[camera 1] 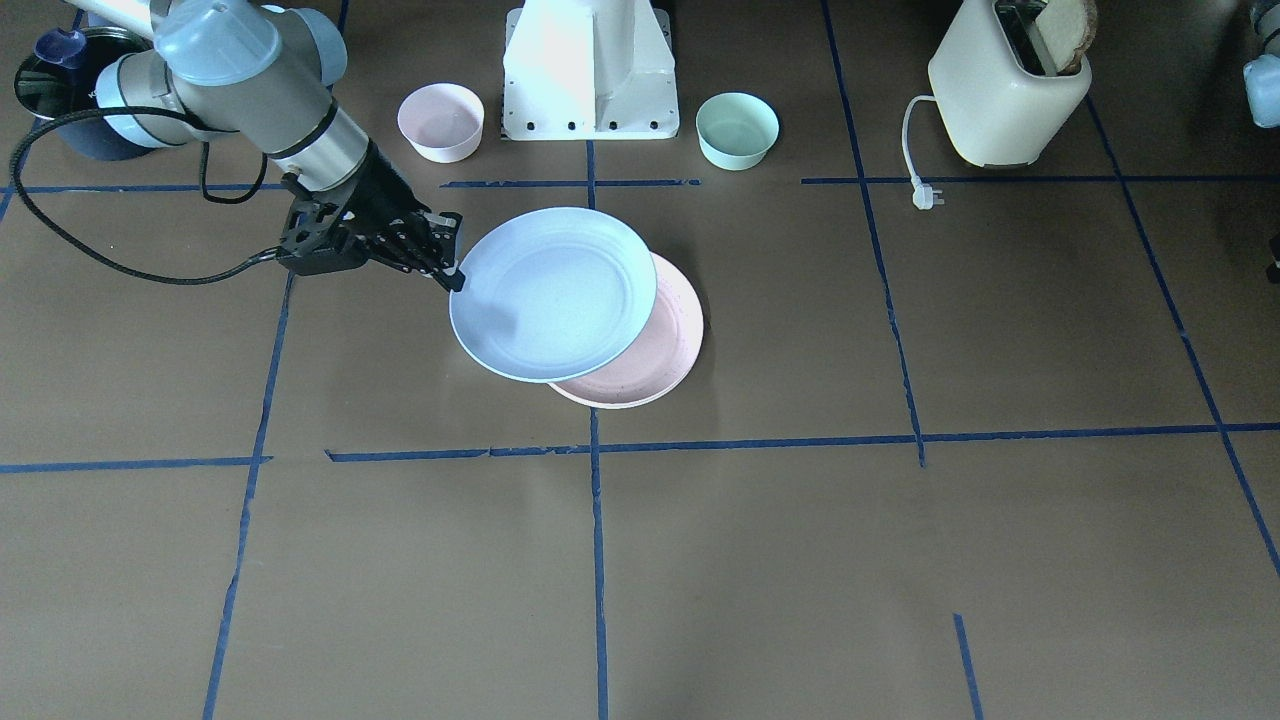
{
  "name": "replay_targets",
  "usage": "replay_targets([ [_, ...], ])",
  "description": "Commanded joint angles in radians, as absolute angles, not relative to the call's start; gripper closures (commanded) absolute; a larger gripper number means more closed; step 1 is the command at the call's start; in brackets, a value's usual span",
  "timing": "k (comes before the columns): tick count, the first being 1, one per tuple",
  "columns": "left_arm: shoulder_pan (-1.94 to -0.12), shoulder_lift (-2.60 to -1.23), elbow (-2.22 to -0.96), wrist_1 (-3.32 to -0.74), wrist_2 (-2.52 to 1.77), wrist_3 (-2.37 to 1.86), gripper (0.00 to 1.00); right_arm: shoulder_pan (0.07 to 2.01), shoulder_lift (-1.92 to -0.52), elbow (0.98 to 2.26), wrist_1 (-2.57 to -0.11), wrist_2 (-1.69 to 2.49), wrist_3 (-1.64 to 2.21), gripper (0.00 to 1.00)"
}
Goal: Stack three plates with pink and blue
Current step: 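Carry the light blue plate over the pink plate and lower it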
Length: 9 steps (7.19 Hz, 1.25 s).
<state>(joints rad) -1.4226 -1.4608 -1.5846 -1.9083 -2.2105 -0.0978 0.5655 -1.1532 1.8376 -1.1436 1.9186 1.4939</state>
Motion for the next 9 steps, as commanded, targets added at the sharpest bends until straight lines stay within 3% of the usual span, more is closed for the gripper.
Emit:
replay_targets([
  [1,-1.427,-1.460,-1.585,-1.908,-2.210,-0.098,0.00,0.535,-1.101,1.833,-1.251,1.890,1.486,1.00],
  [4,-1.427,-1.460,-1.585,-1.908,-2.212,-0.097,0.00,0.534,-1.097,1.812,-1.252,1.884,1.480,0.99],
  [7,-1.431,-1.460,-1.585,-1.908,-2.214,-0.097,0.00,0.532,-1.081,1.809,-1.252,1.884,1.482,0.92],
  [8,-1.434,-1.459,-1.585,-1.908,-2.235,-0.097,0.00,0.532,-1.080,1.809,-1.250,1.884,1.489,0.53],
  [9,-1.436,-1.459,-1.585,-1.910,-2.246,-0.097,0.00,0.529,-1.078,1.804,-1.246,1.882,1.488,0.01],
])
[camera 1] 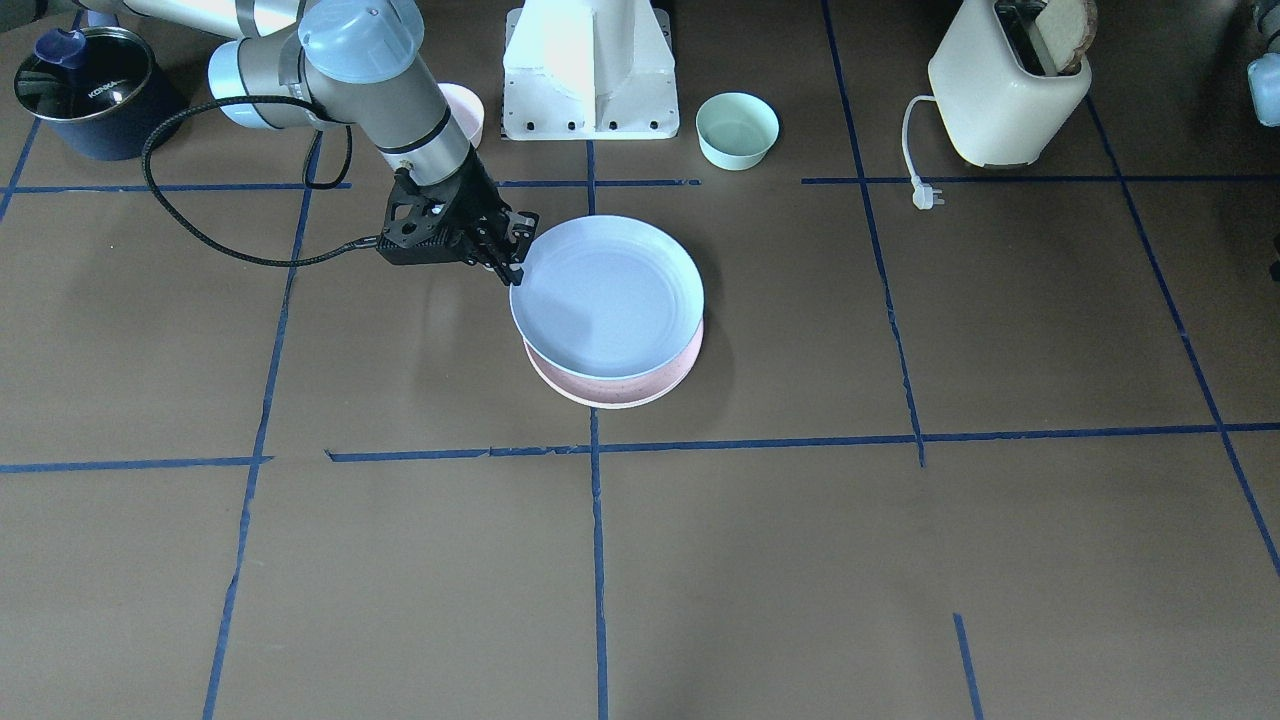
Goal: Stack three plates with pink and blue
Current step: 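Open the right gripper to release the light blue plate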
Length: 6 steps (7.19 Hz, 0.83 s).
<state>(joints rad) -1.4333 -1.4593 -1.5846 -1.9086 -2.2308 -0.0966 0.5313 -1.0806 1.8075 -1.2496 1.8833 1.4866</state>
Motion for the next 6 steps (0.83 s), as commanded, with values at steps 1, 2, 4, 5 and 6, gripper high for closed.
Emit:
replay_targets([
  [1,-1.436,-1.459,-1.585,-1.910,-2.246,-0.097,0.00,0.528,-1.080,1.804,-1.246,1.882,1.486,0.00],
  [2,-1.436,-1.459,-1.585,-1.910,-2.247,-0.097,0.00,0.529,-1.078,1.804,-1.244,1.882,1.483,0.00],
  [4,-1.436,-1.459,-1.586,-1.908,-2.247,-0.097,0.00,0.540,-1.081,1.815,-1.247,1.884,1.480,0.00],
  [5,-1.437,-1.456,-1.585,-1.908,-2.249,-0.097,0.00,0.592,-1.100,1.828,-1.256,1.902,1.474,0.00],
  [6,-1.437,-1.457,-1.585,-1.902,-2.288,-0.097,0.00,0.650,-1.123,1.833,-1.297,1.946,1.401,0.00],
])
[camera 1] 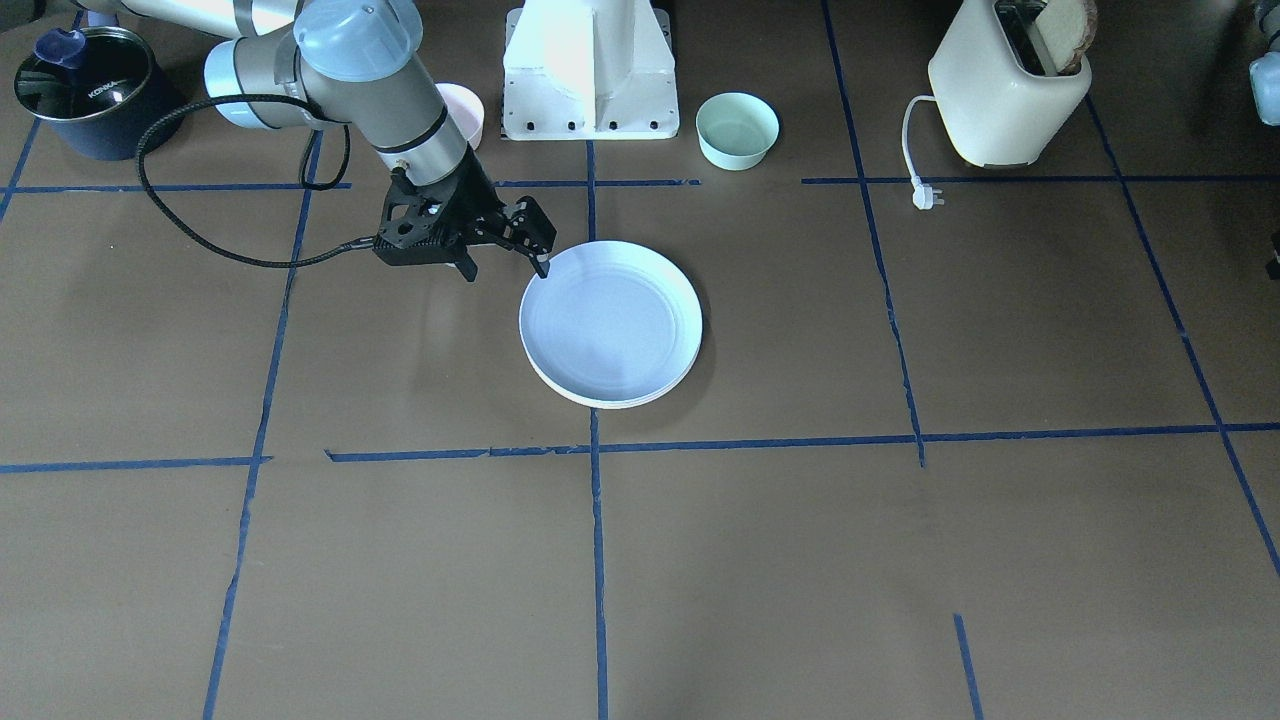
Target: Stack three plates with pink and blue
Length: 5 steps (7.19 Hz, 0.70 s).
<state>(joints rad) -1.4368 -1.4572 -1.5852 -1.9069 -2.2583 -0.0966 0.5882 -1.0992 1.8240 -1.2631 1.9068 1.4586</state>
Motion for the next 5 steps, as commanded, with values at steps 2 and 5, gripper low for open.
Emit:
replay_targets([
  [2,-1.514,-1.466,-1.592,-1.840,-2.363,-0.095,0.00,0.792,-1.190,1.914,-1.475,2.052,1.123,0.00],
  [5,-1.503,-1.468,-1.606,-1.809,-2.372,-0.092,0.00,1.030,-1.360,1.947,-1.582,2.193,0.673,0.00],
])
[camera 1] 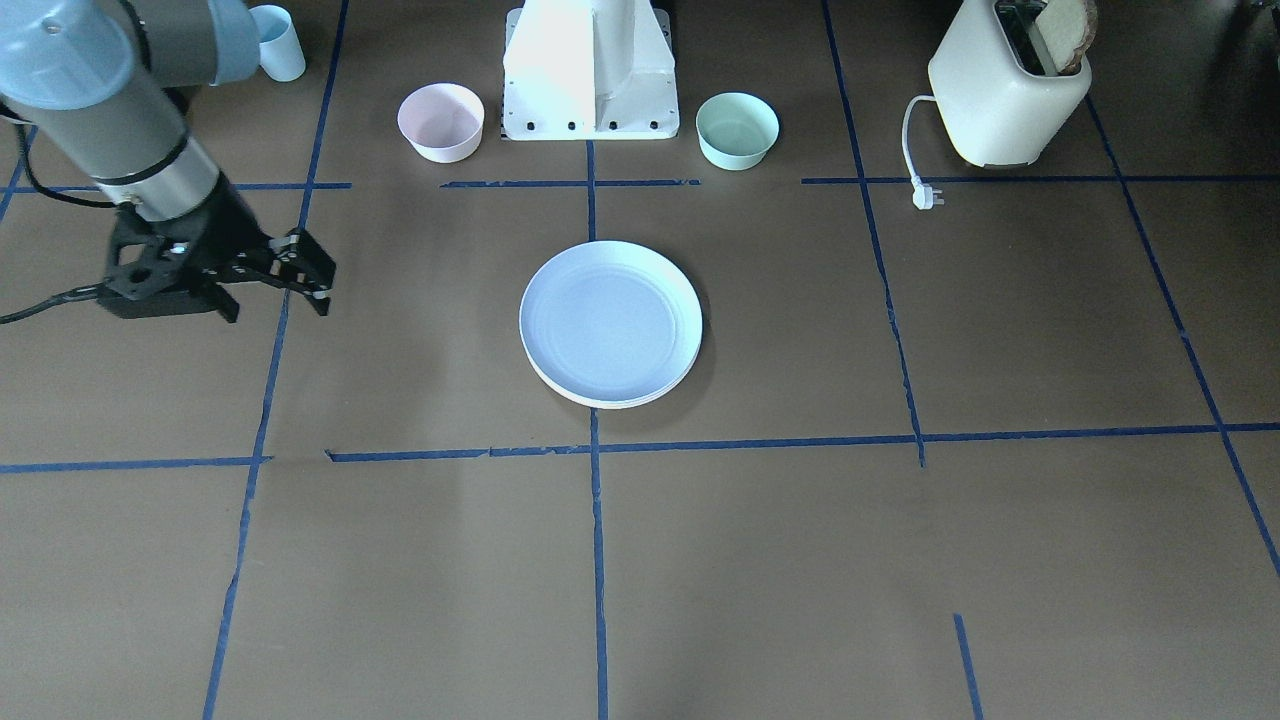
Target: Stack three plates with pink and blue
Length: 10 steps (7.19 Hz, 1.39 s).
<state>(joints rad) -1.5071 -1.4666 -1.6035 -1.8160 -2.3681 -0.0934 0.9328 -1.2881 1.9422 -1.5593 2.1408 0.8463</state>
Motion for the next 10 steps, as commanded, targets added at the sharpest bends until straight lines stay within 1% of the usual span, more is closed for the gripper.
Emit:
replay_targets([
  [1,-1.508,-1.470,-1.605,-1.758,-2.381,-0.015,0.00,1.114,-1.414,1.933,-1.583,2.241,0.540,0.00],
  [2,-1.553,-1.488,-1.606,-1.603,-2.376,0.143,0.00,1.185,-1.449,1.909,-1.585,2.284,0.441,0.00],
  [3,-1.613,-1.552,-1.606,-1.527,-2.375,0.182,0.00,1.263,-1.489,1.878,-1.585,2.321,0.326,0.00],
  [5,-1.621,-1.552,-1.606,-1.513,-2.378,0.183,0.00,1.342,-1.546,1.824,-1.583,2.324,0.162,0.00],
  [7,-1.621,-1.552,-1.606,-1.514,-2.378,0.179,0.00,1.415,-1.583,1.770,-1.578,2.338,0.111,0.00],
  [8,-1.621,-1.551,-1.606,-1.513,-2.379,0.179,0.00,1.493,-1.612,1.729,-1.572,2.395,0.079,0.00],
  [10,-1.621,-1.551,-1.606,-1.513,-2.379,0.179,0.00,1.567,-1.641,1.650,-1.568,2.422,-0.082,0.00],
])
